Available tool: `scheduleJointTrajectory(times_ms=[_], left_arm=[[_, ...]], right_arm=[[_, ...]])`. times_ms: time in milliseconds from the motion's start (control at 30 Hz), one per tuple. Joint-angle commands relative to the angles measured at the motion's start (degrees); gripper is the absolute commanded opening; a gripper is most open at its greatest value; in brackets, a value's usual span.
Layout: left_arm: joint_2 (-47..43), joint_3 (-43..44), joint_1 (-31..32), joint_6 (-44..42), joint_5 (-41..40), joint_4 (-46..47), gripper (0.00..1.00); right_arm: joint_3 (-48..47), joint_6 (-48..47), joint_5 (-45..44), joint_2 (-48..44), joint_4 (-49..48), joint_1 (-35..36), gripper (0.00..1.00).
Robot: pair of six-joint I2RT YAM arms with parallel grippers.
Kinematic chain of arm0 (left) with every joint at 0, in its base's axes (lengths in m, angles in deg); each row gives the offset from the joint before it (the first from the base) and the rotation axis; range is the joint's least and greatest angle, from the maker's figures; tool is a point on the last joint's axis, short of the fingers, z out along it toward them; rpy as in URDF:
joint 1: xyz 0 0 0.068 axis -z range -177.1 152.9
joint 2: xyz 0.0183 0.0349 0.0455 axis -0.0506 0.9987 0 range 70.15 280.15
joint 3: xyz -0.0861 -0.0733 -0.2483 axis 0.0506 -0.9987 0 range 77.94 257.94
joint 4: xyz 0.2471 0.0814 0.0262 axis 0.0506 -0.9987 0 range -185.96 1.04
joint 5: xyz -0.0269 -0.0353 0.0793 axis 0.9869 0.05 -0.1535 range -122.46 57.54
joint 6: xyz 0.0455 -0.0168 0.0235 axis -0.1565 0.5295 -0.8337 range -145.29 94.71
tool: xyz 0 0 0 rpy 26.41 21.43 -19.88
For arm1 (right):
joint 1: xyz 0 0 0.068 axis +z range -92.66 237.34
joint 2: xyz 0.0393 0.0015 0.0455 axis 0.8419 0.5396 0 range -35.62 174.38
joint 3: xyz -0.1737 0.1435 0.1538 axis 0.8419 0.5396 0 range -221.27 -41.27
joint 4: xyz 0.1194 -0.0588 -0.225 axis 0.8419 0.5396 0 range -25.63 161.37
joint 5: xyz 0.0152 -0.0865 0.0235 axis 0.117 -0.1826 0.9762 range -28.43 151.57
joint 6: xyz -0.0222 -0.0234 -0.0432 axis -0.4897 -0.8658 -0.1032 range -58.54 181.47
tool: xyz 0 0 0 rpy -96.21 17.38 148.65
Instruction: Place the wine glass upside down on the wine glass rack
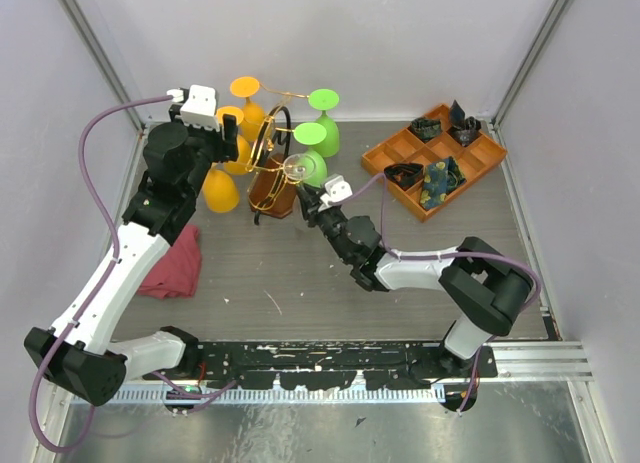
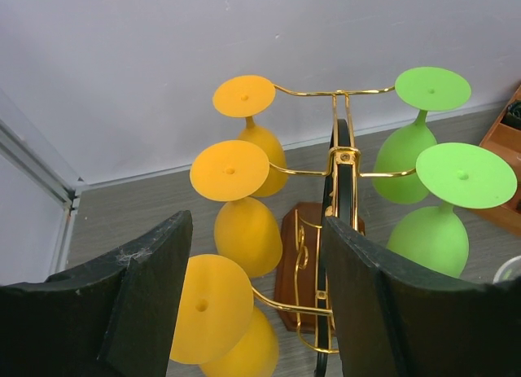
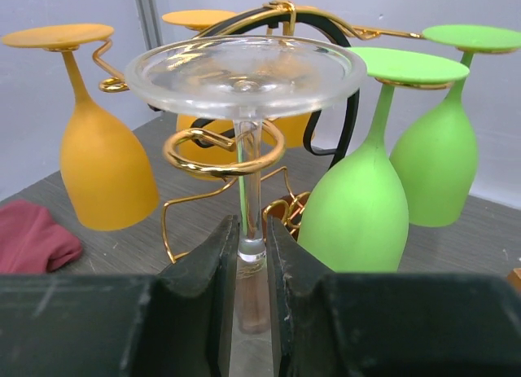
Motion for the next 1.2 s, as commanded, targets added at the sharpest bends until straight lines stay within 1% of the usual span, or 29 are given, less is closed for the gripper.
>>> scheduleJointTrajectory(times_ms=[0, 233, 500, 533, 600, 633, 800, 833, 933, 1167], left_arm=[[-0.1, 0.3, -0.3, 1.0, 0.9, 1.6, 0.71], [-0.5, -0.2, -0.4, 1.3, 0.9, 1.4, 0.71], [-1.7, -1.3, -0.5, 1.3, 0.1, 1.3, 0.72], [-1.8, -1.5, -0.5, 1.3, 0.0, 1.3, 0.72], [-1.9, -1.6, -0.5, 1.3, -0.1, 1.3, 0.72], [-1.9, -1.7, -0.5, 1.4, -0.2, 1.2, 0.72], [-1.8, -1.6, -0.5, 1.5, -0.4, 1.2, 0.73], [-1.8, -1.6, -0.6, 1.6, -0.4, 1.3, 0.72], [-1.6, -1.3, -0.5, 2.1, -0.5, 1.3, 0.74], [-1.4, -1.2, -0.5, 3.7, -1.0, 1.3, 0.78]], right_arm=[[-0.8, -4.4, -0.9, -2.8, -3.5, 1.9, 0.01], [-2.0, -5.9, -1.3, -1.3, -3.4, 3.7, 0.01], [-3.1, -4.9, -3.1, 0.0, -1.9, 4.1, 0.01], [-3.0, -4.6, -3.6, 0.0, -1.9, 4.1, 0.04], [-2.9, -4.2, -4.2, -0.2, -1.4, 4.1, 0.14], [-2.8, -4.2, -4.1, -0.3, -0.9, 4.1, 0.17], [-1.2, -3.1, -3.6, -1.5, 0.6, 4.1, 0.23], [-0.7, -2.9, -3.7, -1.8, 0.9, 4.1, 0.26], [0.9, -2.3, -4.2, -3.2, 2.0, 4.1, 0.37], [4.2, -0.9, -5.2, -8.0, 6.4, 4.4, 0.54]])
